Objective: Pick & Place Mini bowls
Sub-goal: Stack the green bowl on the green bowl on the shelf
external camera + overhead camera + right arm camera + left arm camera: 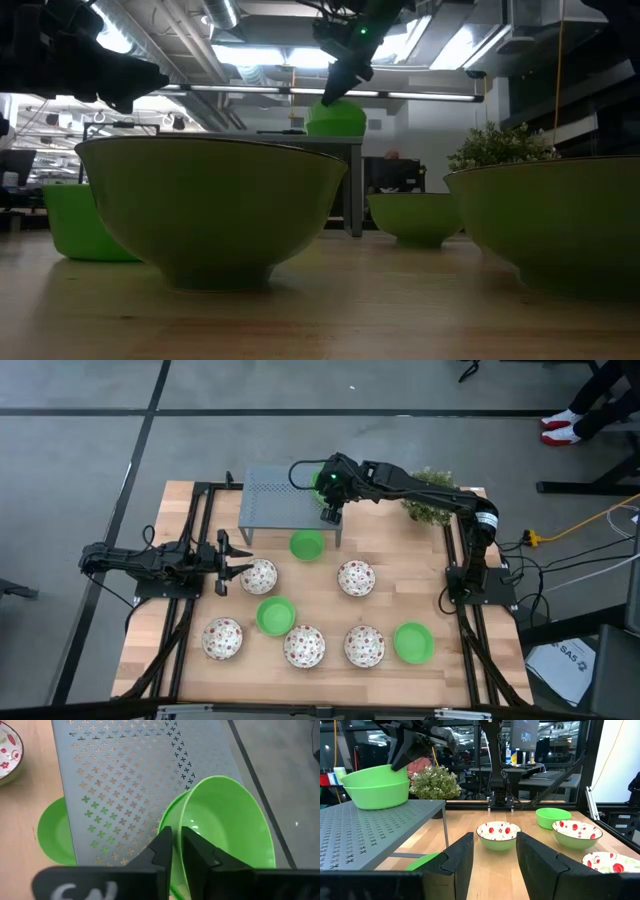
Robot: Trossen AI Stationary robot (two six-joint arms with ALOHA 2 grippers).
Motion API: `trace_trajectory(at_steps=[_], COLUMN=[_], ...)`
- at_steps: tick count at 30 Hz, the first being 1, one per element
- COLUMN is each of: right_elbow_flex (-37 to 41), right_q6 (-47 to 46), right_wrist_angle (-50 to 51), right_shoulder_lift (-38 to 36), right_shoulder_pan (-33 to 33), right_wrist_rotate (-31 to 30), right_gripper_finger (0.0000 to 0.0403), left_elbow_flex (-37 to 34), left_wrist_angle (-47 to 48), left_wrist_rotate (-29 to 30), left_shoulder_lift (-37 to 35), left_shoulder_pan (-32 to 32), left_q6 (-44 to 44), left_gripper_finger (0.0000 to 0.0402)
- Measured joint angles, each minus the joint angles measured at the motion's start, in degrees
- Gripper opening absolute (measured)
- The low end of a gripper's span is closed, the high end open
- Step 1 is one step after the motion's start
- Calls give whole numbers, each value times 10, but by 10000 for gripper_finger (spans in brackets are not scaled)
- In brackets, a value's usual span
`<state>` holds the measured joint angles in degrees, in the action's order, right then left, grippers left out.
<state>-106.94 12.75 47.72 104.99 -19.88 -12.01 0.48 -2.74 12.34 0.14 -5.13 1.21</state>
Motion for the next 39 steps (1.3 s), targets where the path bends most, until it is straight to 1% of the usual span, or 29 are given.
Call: trace_trajectory(at_steps=[11, 17, 21, 23, 25, 32, 39], right_elbow_flex=[0, 0, 0, 0, 0, 0, -10], right_q6=[-3, -3, -3, -3, -3, -5, -5], right_wrist_angle=[2, -3, -2, -3, -3, -3, 5], right_shoulder_lift=[23, 28, 28, 28, 28, 28, 29], right_shoulder_pan=[0, 0, 0, 0, 0, 0, 0], right_wrist_rotate=[2, 3, 35, 36, 37, 37, 37], right_gripper_finger=[46, 26, 9, 7, 13, 66, 92], left_elbow_flex=[0, 0, 0, 0, 0, 0, 0], left_wrist_angle=[0, 0, 0, 0, 0, 0, 0], left_wrist_rotate=[0, 0, 0, 0, 0, 0, 0], left_shoulder_lift=[0, 0, 0, 0, 0, 0, 0], left_shoulder_pan=[0, 0, 0, 0, 0, 0, 0], left_q6=[0, 0, 0, 0, 0, 0, 0], left_gripper_finger=[143, 143, 143, 143, 143, 143, 143])
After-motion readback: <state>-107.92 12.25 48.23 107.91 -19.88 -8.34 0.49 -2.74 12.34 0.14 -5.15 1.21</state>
